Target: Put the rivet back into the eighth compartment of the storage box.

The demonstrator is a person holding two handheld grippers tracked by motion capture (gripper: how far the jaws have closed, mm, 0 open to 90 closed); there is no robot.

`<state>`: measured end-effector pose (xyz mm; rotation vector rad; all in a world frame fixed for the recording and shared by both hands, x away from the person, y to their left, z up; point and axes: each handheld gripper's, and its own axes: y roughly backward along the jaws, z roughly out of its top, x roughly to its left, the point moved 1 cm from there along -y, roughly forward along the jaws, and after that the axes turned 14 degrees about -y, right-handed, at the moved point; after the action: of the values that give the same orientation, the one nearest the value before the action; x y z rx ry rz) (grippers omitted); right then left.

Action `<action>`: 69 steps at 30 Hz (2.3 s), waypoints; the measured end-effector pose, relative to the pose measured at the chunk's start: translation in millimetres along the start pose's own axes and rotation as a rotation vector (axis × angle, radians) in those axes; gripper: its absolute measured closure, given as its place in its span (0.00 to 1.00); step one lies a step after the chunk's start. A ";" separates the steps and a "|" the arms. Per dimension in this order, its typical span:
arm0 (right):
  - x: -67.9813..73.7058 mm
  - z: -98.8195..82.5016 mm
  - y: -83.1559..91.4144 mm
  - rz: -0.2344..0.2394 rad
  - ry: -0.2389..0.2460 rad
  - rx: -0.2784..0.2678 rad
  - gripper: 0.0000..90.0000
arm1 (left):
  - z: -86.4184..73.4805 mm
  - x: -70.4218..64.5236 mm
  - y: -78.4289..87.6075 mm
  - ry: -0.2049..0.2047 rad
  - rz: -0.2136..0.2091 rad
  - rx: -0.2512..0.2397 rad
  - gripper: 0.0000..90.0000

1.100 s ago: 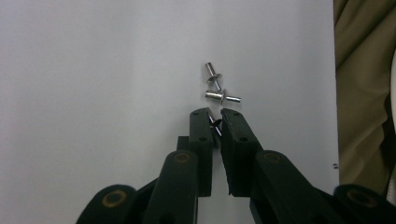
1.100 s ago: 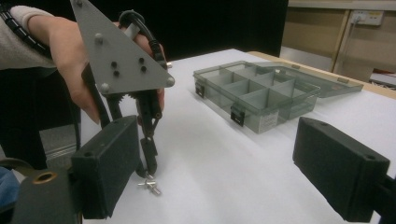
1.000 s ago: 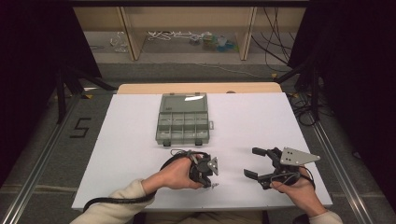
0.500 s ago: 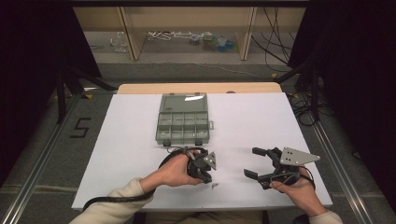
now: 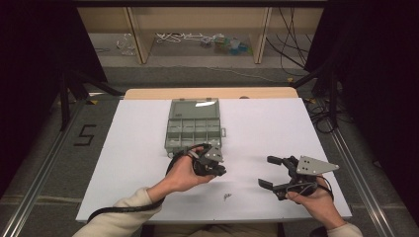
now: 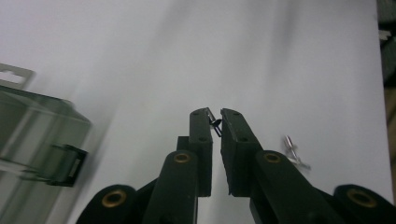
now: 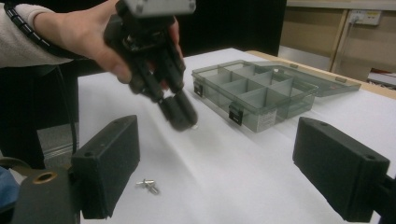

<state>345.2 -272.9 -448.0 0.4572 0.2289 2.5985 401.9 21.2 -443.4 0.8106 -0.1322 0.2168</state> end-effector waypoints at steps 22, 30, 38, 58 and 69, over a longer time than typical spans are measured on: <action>0.8 -0.7 0.3 0.007 -0.025 0.008 0.18 | -11.9 64.6 -1.7 0.205 0.258 -0.118 0.92; -0.3 -0.2 -0.2 0.004 -0.003 -0.003 0.18 | -14.7 77.7 -6.9 0.217 0.281 -0.097 0.92; -0.3 -0.3 0.2 0.000 -0.002 0.001 0.18 | -17.5 78.0 -6.6 0.228 0.303 -0.106 0.71; -1.3 -0.6 -1.2 0.006 -0.005 0.006 0.18 | -13.3 4.9 22.6 0.051 0.144 -0.077 0.18; -0.9 -0.7 -0.7 0.010 -0.005 0.009 0.18 | -7.4 -26.0 3.6 -0.089 -0.012 0.086 0.20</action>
<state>346.0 -272.8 -449.1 0.4686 0.2378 2.6071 376.1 25.3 -451.1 0.9067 -0.2029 0.1762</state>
